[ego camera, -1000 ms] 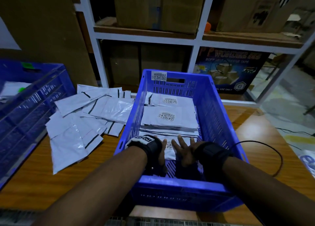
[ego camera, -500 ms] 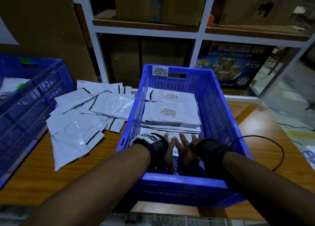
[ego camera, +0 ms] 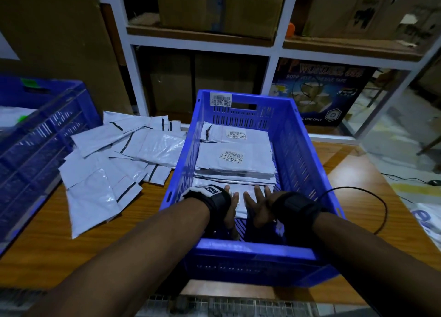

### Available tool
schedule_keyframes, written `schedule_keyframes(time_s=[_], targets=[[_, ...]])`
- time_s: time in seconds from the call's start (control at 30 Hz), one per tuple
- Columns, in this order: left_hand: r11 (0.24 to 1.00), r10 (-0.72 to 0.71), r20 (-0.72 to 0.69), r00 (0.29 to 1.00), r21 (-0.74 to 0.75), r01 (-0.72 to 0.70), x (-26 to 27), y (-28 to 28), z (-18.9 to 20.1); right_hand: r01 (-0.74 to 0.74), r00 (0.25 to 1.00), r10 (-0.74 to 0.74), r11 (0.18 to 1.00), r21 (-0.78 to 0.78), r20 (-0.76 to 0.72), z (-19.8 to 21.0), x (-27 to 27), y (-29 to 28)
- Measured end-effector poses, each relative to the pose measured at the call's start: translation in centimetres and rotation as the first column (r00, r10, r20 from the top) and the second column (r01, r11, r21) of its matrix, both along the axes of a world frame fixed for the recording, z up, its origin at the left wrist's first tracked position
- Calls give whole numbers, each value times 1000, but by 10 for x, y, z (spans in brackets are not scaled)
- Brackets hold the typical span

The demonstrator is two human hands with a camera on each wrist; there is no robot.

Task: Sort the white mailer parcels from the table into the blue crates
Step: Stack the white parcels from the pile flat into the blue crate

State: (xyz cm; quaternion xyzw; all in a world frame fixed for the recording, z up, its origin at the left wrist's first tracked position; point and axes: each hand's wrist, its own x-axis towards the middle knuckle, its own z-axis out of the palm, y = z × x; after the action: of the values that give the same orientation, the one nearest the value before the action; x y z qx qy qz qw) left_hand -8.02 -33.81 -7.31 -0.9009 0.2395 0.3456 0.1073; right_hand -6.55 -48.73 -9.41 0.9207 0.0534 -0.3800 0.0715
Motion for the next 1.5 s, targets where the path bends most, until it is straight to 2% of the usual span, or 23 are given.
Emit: schedule_keyframes(time_s=[0.1,0.23,0.53,0.6,0.7,0.83,0.93,1.0,1.13,1.33,1.5], targets=[[1000,17,-28,999,-14,-17,6,2,0,-80,997,76,991,-111,-34,5,-5,4],[1000,-17,-6,1000,15,17,6,2,1,-129,990,121,985,-119,-67,8,-5,2],[1000,-24,13,1000,17,24,12,3,-9,-74,997,78,989,-129,28,5,-2,3],[997,77,10,997,-27,-77,20,5,-17,-14,998,16,999,-52,52,2,6,-1],[993,115,122,986,-23,-113,29,-2,-7,-33,993,35,999,-14,117,22,9,1],[998,68,334,940,-18,-65,31,-18,40,-93,956,69,993,68,286,66,11,6],[996,92,477,874,-61,-71,32,-19,77,-134,860,105,991,22,500,106,20,2],[987,143,557,818,-145,-73,33,-15,101,-111,804,56,992,56,592,124,23,1],[970,194,734,651,-243,-15,35,7,140,-162,673,36,982,99,739,153,24,5],[962,229,841,491,-273,19,40,73,176,-303,484,41,945,124,874,186,26,44],[951,262,867,425,-307,40,47,146,186,-382,325,76,923,57,943,206,24,104]])
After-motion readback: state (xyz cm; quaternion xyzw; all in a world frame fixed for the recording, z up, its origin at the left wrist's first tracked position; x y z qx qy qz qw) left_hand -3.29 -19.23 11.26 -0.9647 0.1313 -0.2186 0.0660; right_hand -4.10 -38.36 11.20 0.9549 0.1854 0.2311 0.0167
